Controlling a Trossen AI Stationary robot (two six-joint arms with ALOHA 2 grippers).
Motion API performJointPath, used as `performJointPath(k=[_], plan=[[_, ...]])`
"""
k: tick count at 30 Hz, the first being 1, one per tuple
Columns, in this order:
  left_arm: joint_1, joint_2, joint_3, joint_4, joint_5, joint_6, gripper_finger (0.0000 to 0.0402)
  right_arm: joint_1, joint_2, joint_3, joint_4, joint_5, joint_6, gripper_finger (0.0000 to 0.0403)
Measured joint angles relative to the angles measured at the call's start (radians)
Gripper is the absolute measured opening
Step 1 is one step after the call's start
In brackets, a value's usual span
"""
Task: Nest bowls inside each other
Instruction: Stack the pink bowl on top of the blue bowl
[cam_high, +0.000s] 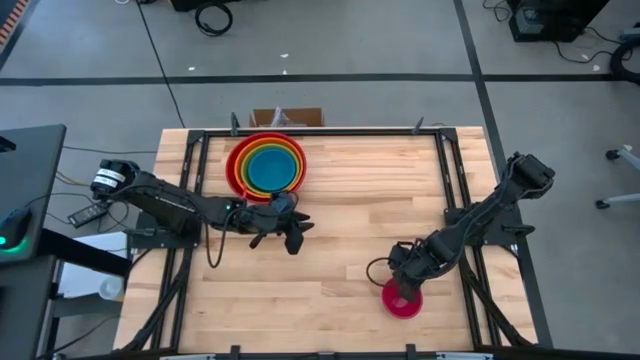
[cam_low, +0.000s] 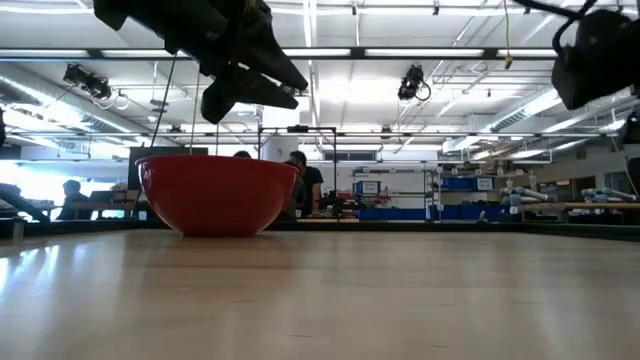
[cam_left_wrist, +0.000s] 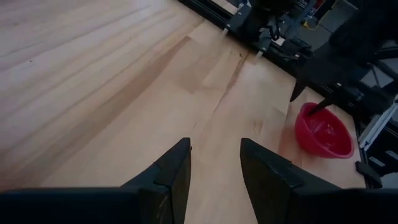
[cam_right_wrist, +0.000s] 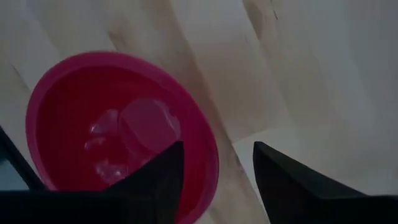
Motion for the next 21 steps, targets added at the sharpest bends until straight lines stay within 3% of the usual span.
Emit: performJointPath(k=[3, 7, 14, 21], plan=[[0.000, 0.000, 0.000, 0.000, 0.000, -0.006, 0.0141, 0.001, 0.000, -0.030, 0.043, -0.008, 0.137, 0.0179], [-0.003, 0.000, 0.000, -0.001, 0.000, -0.009, 0.0141, 0.004, 0.000, -0.063, 0.102, -0.008, 0.204, 0.0140], [0.011, 0.000, 0.000, -0.017, 0.000, -0.008, 0.0141, -0.031, 0.001, -0.053, 0.130, 0.007, 0.210, 0.0026], [0.052, 0.000, 0.000, -0.016, 0.000, -0.005, 0.0141, -0.118, 0.001, 0.025, 0.116, 0.119, 0.186, 0.0029]])
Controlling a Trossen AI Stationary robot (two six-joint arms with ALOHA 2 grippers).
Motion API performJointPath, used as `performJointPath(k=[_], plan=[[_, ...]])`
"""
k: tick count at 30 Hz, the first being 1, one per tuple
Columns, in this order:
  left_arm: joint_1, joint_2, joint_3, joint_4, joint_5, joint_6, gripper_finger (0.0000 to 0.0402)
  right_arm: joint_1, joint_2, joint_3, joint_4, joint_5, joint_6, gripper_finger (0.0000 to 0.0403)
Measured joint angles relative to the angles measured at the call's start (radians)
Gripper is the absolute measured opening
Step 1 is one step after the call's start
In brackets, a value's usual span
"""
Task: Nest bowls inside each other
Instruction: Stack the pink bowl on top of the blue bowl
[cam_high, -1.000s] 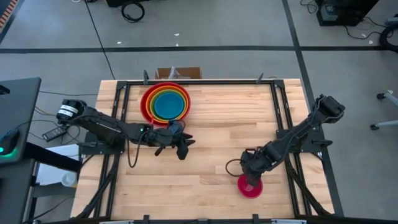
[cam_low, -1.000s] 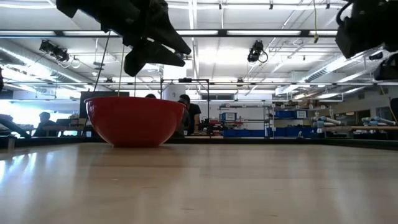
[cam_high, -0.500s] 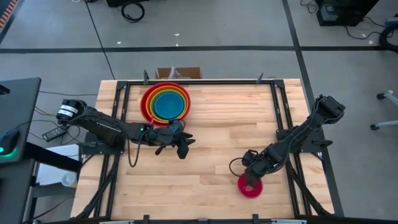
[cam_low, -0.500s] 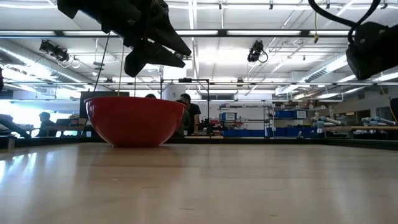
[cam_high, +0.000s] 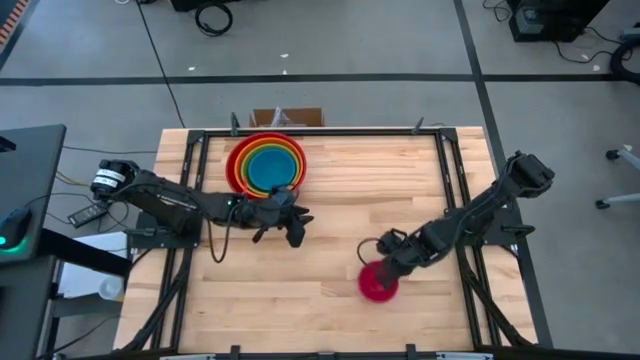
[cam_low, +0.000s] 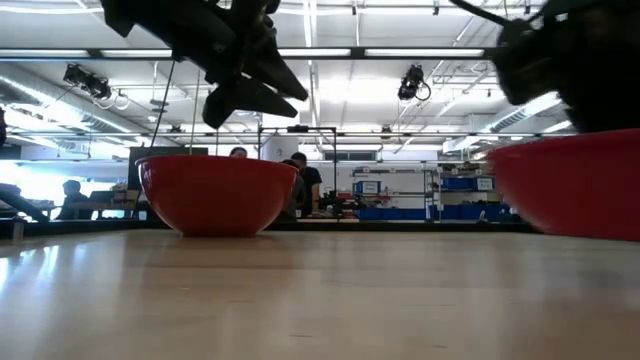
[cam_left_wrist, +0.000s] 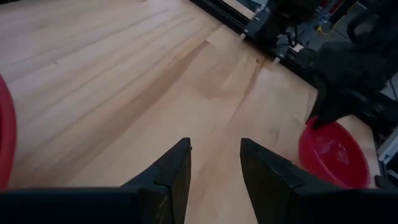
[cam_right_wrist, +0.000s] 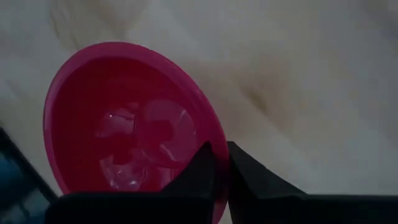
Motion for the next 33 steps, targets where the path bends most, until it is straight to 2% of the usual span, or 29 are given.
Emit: performJointPath(k=[7, 12, 16, 21, 25, 29, 33], plan=[[0.031, 0.000, 0.000, 0.002, 0.000, -0.021, 0.0141, -0.143, 0.000, 0.080, -0.115, 0.171, 0.032, 0.0021], [0.063, 0.000, 0.000, 0.044, 0.000, -0.023, 0.0141, -0.246, 0.000, 0.116, -0.101, 0.306, 0.032, 0.0026], [0.084, 0.000, 0.000, 0.082, 0.000, -0.014, 0.0142, -0.298, 0.000, 0.162, -0.018, 0.388, -0.100, 0.0021], [0.102, -0.005, 0.000, 0.104, 0.000, -0.020, 0.0146, -0.350, 0.000, 0.226, -0.011, 0.512, -0.235, 0.0021], [0.106, -0.017, 0.009, 0.111, 0.000, -0.030, 0.0157, -0.389, 0.000, 0.260, 0.015, 0.541, -0.379, 0.0021], [0.110, -0.016, 0.061, 0.070, -0.007, 0.069, 0.0169, -0.425, 0.000, 0.273, 0.073, 0.568, -0.477, 0.0021], [0.115, -0.016, 0.135, -0.043, -0.095, 0.151, 0.0177, -0.452, 0.000, 0.273, 0.153, 0.585, -0.568, 0.0021]])
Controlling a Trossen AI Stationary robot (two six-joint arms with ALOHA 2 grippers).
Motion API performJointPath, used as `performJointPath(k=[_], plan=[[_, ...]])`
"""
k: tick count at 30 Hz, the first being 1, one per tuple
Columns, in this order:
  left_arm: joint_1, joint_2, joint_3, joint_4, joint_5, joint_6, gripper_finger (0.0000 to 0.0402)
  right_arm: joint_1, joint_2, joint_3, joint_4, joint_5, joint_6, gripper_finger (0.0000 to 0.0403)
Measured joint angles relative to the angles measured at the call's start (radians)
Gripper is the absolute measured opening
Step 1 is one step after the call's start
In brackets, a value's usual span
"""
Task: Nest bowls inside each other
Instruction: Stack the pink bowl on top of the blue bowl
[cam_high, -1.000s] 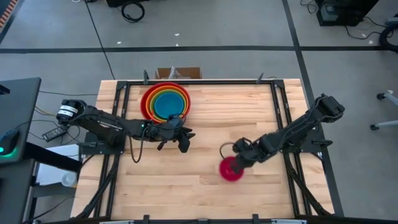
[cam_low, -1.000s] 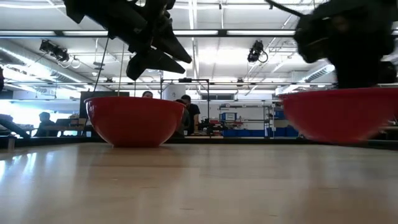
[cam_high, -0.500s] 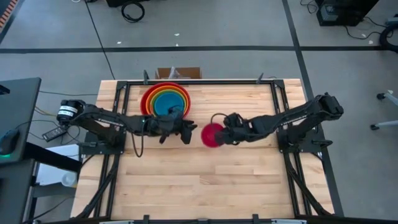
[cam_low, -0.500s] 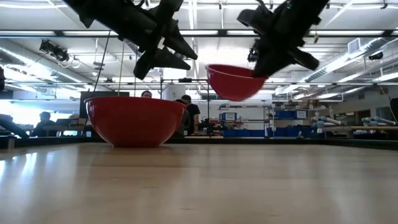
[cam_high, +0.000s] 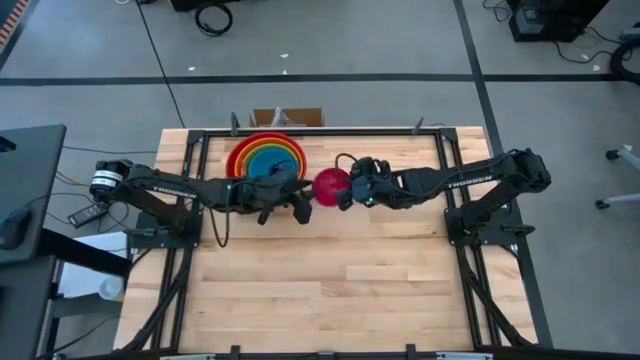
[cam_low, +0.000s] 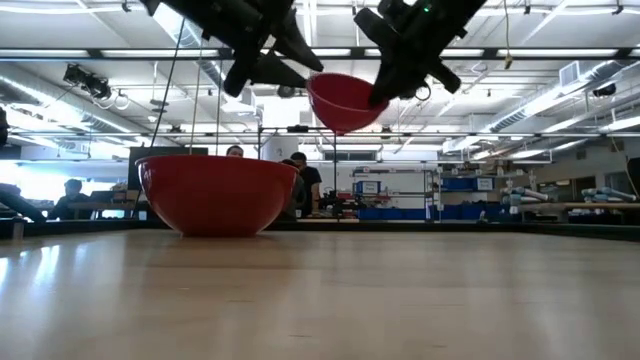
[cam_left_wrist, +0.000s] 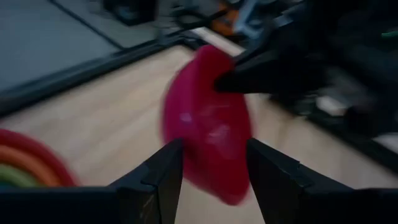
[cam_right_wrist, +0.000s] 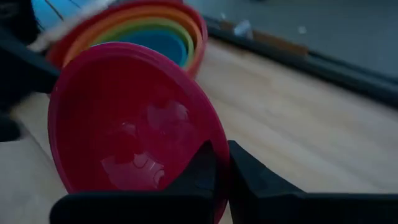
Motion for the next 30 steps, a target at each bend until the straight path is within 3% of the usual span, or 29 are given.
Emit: performJointPath(k=[3, 8, 12, 17, 19, 24, 30], plan=[[0.028, 0.000, 0.041, -0.124, -0.046, 0.011, 0.0178, -0.002, 0.000, 0.000, 0.074, 0.028, -0.102, 0.0021], [0.074, 0.000, 0.072, -0.173, -0.016, 0.012, 0.0161, -0.004, 0.001, -0.001, 0.171, 0.051, -0.272, 0.0021], [0.091, 0.001, 0.108, -0.187, -0.015, 0.068, 0.0114, -0.009, 0.000, -0.001, 0.211, 0.054, -0.331, 0.0029], [0.127, 0.002, 0.139, -0.226, -0.037, 0.109, 0.0027, -0.009, -0.001, -0.001, 0.279, 0.059, -0.382, 0.0037], [0.149, 0.002, 0.150, -0.260, -0.028, 0.110, 0.0012, -0.009, -0.001, 0.000, 0.314, 0.047, -0.393, 0.0048], [0.242, 0.001, 0.179, -0.415, 0.101, 0.105, 0.0006, -0.038, -0.023, -0.001, 0.327, -0.080, -0.386, 0.0112], [0.433, 0.002, 0.182, -0.625, 0.197, 0.107, 0.0005, -0.133, -0.049, -0.001, 0.328, -0.243, -0.341, 0.0173]])
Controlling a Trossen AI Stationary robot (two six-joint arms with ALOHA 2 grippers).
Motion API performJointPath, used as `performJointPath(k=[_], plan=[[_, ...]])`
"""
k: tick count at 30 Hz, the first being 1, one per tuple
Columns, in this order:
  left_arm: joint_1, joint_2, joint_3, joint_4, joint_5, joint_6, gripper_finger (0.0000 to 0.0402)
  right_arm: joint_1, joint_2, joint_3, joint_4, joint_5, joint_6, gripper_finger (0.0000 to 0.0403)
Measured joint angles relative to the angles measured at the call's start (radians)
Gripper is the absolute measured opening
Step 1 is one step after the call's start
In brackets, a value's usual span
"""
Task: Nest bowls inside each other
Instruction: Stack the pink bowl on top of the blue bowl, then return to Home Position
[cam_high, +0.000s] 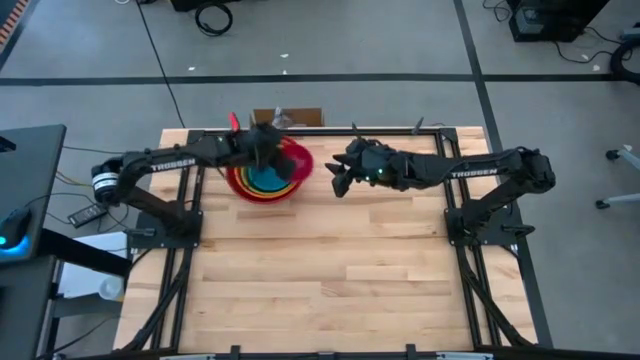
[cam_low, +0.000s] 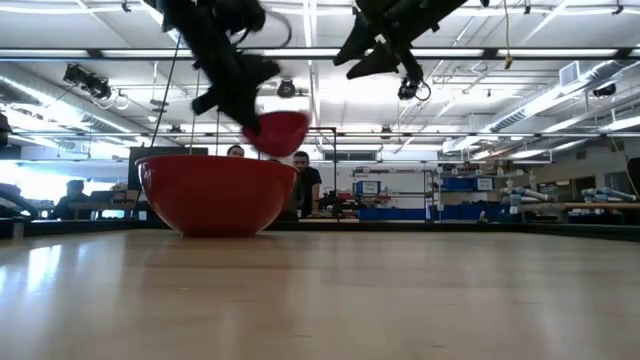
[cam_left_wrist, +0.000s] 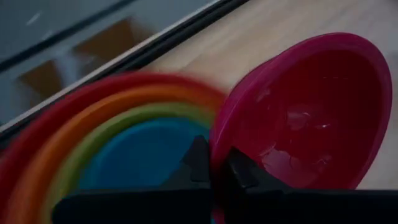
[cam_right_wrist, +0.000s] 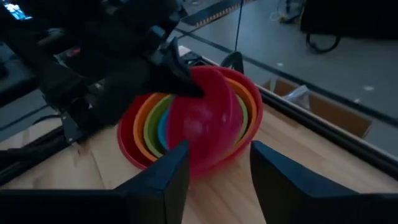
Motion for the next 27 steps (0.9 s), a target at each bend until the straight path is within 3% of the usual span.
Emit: performJointPath(k=[6, 13, 21, 27], plan=[[0.207, 0.011, -0.058, -0.068, 0.113, -0.015, 0.0005, -0.042, -0.002, 0.000, -0.002, -0.070, 0.050, 0.0175], [0.268, 0.066, -0.159, -0.055, 0.240, -0.037, 0.0008, -0.045, -0.002, 0.000, -0.046, -0.075, 0.076, 0.0174], [0.234, 0.093, -0.190, -0.064, 0.209, -0.049, 0.0093, -0.046, -0.002, 0.000, -0.132, -0.086, 0.103, 0.0174], [0.232, 0.057, -0.135, -0.135, 0.188, -0.034, 0.0152, -0.045, -0.038, 0.000, -0.178, -0.104, 0.112, 0.0174]])
